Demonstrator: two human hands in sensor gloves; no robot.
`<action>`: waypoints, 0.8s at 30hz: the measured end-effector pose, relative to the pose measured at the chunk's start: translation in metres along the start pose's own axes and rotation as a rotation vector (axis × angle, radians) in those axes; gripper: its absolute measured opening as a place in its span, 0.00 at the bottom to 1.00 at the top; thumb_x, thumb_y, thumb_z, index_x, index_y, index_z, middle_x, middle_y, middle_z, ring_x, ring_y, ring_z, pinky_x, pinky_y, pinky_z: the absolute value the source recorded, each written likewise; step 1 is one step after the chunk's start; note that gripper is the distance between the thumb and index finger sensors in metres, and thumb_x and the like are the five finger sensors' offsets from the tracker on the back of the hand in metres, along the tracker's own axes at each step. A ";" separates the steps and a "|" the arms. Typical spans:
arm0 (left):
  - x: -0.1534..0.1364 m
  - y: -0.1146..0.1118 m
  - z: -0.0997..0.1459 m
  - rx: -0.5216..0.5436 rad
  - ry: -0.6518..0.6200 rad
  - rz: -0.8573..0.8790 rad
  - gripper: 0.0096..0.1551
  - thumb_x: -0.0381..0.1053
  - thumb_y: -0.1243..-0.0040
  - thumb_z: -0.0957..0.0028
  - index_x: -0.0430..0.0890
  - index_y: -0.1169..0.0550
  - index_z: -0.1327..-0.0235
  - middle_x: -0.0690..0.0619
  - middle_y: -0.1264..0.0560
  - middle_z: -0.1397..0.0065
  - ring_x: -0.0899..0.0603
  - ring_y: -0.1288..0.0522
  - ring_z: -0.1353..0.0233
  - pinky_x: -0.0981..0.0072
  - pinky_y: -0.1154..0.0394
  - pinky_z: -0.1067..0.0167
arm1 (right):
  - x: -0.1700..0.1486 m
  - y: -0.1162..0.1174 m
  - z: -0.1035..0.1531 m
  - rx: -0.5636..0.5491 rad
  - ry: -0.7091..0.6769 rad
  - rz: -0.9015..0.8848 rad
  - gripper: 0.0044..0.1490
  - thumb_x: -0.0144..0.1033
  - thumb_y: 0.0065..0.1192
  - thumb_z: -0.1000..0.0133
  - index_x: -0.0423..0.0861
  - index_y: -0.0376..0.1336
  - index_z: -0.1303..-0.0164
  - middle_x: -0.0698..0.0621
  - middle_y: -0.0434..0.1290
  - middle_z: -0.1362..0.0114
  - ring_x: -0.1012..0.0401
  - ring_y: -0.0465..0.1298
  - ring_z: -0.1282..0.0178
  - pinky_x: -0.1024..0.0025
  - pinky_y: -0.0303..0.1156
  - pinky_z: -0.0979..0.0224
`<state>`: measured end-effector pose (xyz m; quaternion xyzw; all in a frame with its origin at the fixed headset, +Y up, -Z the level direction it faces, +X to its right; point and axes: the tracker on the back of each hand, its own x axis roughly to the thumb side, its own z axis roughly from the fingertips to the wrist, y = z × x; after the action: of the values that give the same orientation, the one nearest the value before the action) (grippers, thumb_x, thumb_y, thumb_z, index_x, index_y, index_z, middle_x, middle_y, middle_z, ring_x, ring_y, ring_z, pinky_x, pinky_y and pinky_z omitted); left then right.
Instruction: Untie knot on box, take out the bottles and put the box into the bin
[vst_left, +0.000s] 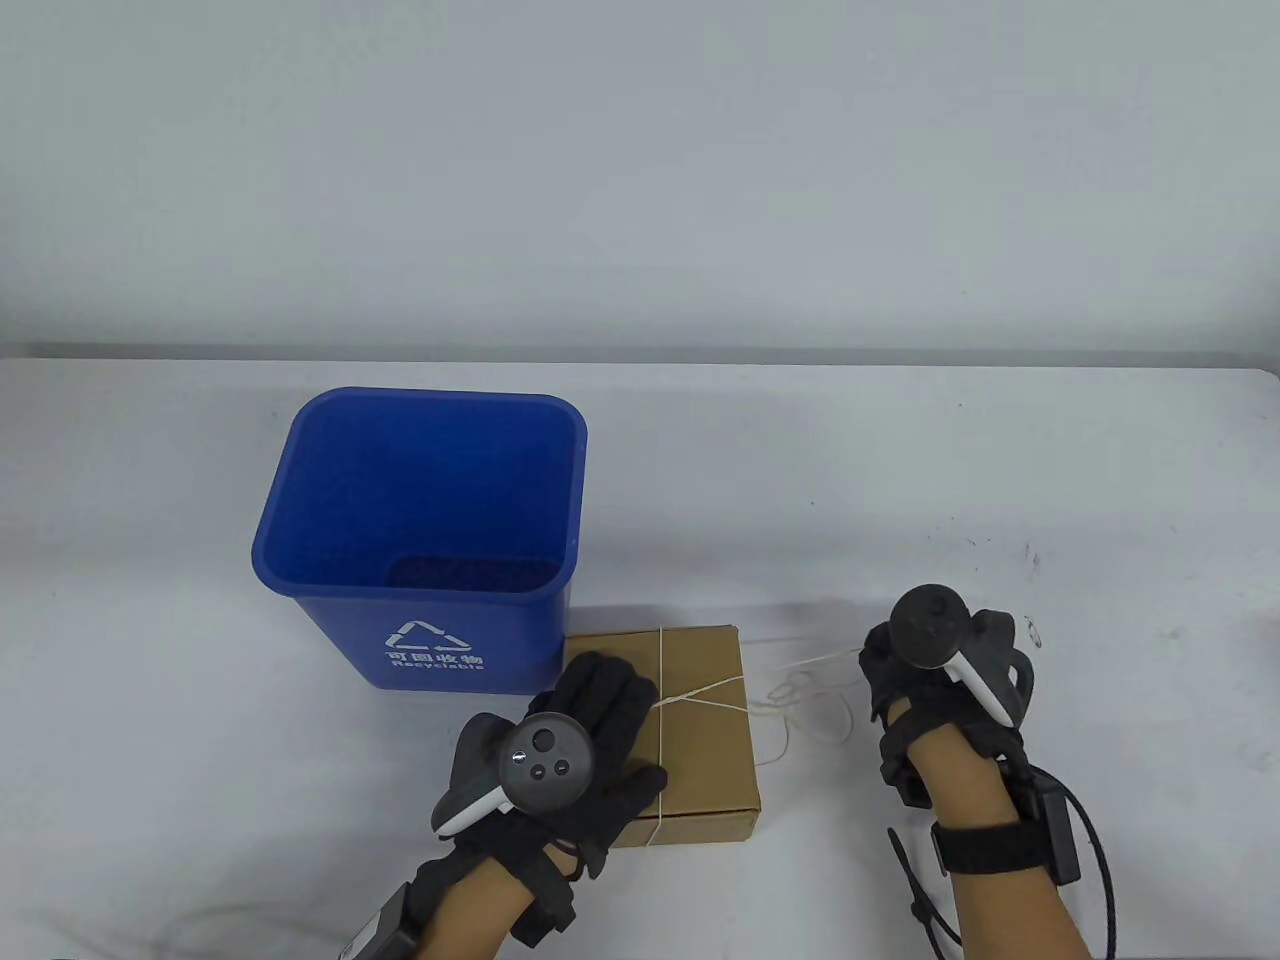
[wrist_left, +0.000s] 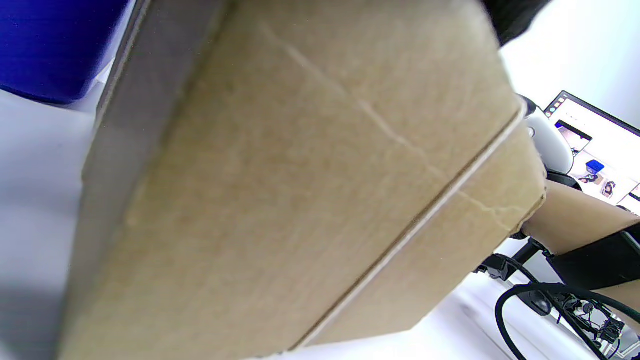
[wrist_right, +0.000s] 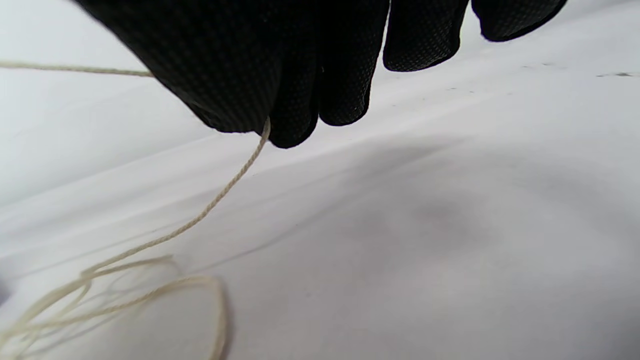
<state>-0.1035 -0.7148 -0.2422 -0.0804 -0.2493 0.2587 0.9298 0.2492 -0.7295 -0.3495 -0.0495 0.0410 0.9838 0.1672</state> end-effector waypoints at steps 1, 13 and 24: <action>0.000 0.000 0.000 0.000 0.000 0.000 0.50 0.68 0.51 0.46 0.50 0.53 0.17 0.50 0.61 0.15 0.35 0.67 0.15 0.23 0.56 0.28 | -0.002 -0.001 0.000 -0.001 0.016 0.002 0.22 0.38 0.67 0.47 0.42 0.73 0.47 0.44 0.68 0.28 0.34 0.59 0.23 0.31 0.54 0.29; 0.000 0.000 0.000 -0.001 0.000 0.000 0.50 0.68 0.51 0.46 0.50 0.53 0.17 0.50 0.61 0.15 0.35 0.67 0.15 0.23 0.56 0.28 | -0.006 -0.002 0.000 0.091 0.059 0.017 0.25 0.33 0.63 0.46 0.40 0.71 0.40 0.42 0.65 0.25 0.34 0.58 0.23 0.30 0.53 0.29; 0.000 0.000 0.000 -0.003 0.000 0.000 0.50 0.68 0.51 0.46 0.49 0.53 0.17 0.50 0.61 0.15 0.35 0.67 0.15 0.23 0.56 0.28 | 0.063 -0.009 0.039 0.043 -0.425 -0.145 0.31 0.38 0.65 0.47 0.40 0.66 0.33 0.42 0.62 0.23 0.34 0.56 0.22 0.30 0.53 0.29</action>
<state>-0.1034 -0.7148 -0.2422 -0.0816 -0.2497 0.2583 0.9297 0.1895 -0.6970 -0.3186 0.1596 0.0222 0.9564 0.2435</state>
